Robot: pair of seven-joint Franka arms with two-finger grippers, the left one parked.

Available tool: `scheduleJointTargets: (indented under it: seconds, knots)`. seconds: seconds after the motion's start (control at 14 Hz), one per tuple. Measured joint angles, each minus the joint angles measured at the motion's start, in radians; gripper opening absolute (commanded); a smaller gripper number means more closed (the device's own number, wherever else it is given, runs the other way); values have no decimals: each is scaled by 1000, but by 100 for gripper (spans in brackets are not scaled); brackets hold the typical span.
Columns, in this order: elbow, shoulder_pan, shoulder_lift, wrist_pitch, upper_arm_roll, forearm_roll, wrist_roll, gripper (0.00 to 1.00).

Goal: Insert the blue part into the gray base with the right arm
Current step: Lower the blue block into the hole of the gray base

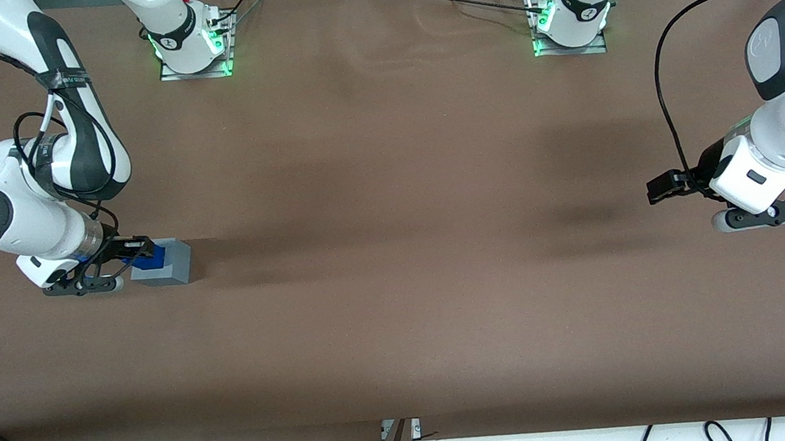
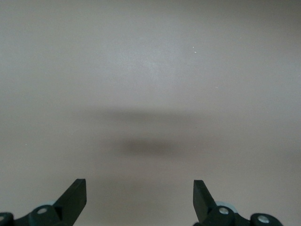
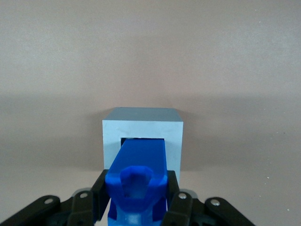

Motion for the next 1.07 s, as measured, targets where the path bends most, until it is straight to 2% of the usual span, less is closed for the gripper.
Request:
scheduleJointTargets:
  seconds: [0.79,0.86,0.93,1.07]
  knots:
    - [-8,0,19,35,0,8,0,2]
    - [-9,0,19,36,0,9,0,29]
    - [-9,0,19,36,0,9,0,99]
    - [-14,0,18,36,0,10,0,100]
